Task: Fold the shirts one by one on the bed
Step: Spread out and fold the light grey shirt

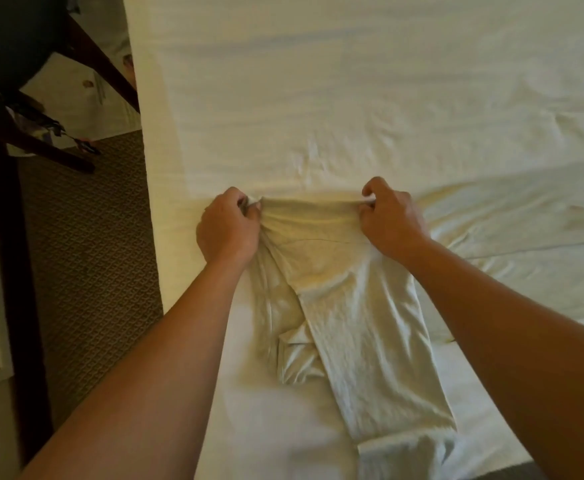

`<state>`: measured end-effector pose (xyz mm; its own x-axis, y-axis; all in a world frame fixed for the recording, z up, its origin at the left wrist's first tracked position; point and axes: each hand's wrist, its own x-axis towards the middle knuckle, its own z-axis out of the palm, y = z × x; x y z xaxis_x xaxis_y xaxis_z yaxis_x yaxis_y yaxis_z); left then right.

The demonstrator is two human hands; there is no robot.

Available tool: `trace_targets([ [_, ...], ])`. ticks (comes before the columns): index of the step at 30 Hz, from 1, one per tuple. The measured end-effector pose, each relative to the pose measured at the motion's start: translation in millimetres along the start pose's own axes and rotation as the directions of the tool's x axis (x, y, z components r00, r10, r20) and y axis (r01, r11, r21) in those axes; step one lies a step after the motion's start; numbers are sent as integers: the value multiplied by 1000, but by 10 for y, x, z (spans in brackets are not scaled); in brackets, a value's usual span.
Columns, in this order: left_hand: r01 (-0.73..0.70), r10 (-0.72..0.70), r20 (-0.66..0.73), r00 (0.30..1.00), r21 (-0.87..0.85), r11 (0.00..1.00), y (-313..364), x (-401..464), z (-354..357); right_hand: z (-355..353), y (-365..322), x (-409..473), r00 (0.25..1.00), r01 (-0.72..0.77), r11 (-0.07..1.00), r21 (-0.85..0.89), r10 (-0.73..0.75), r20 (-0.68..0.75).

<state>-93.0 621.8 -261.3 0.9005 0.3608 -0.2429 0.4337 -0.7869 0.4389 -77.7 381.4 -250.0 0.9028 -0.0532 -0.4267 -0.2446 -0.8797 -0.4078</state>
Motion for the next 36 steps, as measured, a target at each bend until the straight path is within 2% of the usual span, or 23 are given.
trace_targets([
  [2, 16, -10, -75, 997, 75, 997, 55, -111, 14, 41, 42, -135, 992, 56, 994, 89, -45, -122],
  [3, -31, 45, -106, 993, 126, 992, 88, -212, 32, 69, 78, -242, 972, 126, 990, 68, -110, -210],
  [5, -290, 306, -61, 950, 188, 938, 148, -464, 84, 143, 193, -477, 914, 249, 965, -86, -263, -308],
  [6, -420, 420, 50, 906, 222, 880, 143, -595, 129, 180, 262, -582, 909, 273, 947, -167, -311, -278],
  [7, -503, 464, 198, 863, 263, 824, 102, -692, 170, 207, 339, -667, 921, 285, 926, -248, -336, -197],
  [9, -520, 380, 403, 832, 329, 789, -55, -707, 194, 268, 518, -734, 947, 304, 875, -376, -322, 17],
  [11, -478, 297, 444, 845, 379, 792, -175, -660, 184, 283, 704, -733, 948, 317, 850, -420, -279, 150],
  [15, -410, 192, 443, 876, 472, 781, -61, -684, 145, 214, 736, -689, 938, 334, 854, -399, -261, 226],
  [20, -138, 80, 174, 981, 352, 926, 92, -1346, 138, 42, 914, -1012, 937, 343, 846, -408, -280, 208],
  [25, 19, -12, -39, 999, 184, 983, 106, -2471, 343, -41, 1233, -1436, 948, 309, 862, -403, -245, 204],
  [26, 65, -64, -16, 998, 136, 989, 127, -2659, 397, -55, 1301, -1511, 953, 291, 867, -405, -226, 202],
  [28, 195, -200, 139, 970, 53, 979, 167, -2931, 501, -70, 1411, -1592, 963, 247, 889, -386, -183, 196],
  [31, 288, -292, 229, 929, 48, 956, 192, -3186, 587, -96, 1535, -1675, 976, 194, 918, -345, -144, 164],
  [33, 401, -369, 315, 874, -39, 915, 186, -3262, 612, -100, 1577, -1720, 981, 156, 941, -300, -112, 160],
  [34, 453, -380, 400, 834, -102, 886, 198, -3264, 594, -98, 1583, -1735, 982, 140, 950, -278, -98, 160],
  [36, 483, -298, 552, 779, -224, 846, 246, -3223, 489, -111, 1583, -1765, 985, 124, 962, -244, -89, 148],
])
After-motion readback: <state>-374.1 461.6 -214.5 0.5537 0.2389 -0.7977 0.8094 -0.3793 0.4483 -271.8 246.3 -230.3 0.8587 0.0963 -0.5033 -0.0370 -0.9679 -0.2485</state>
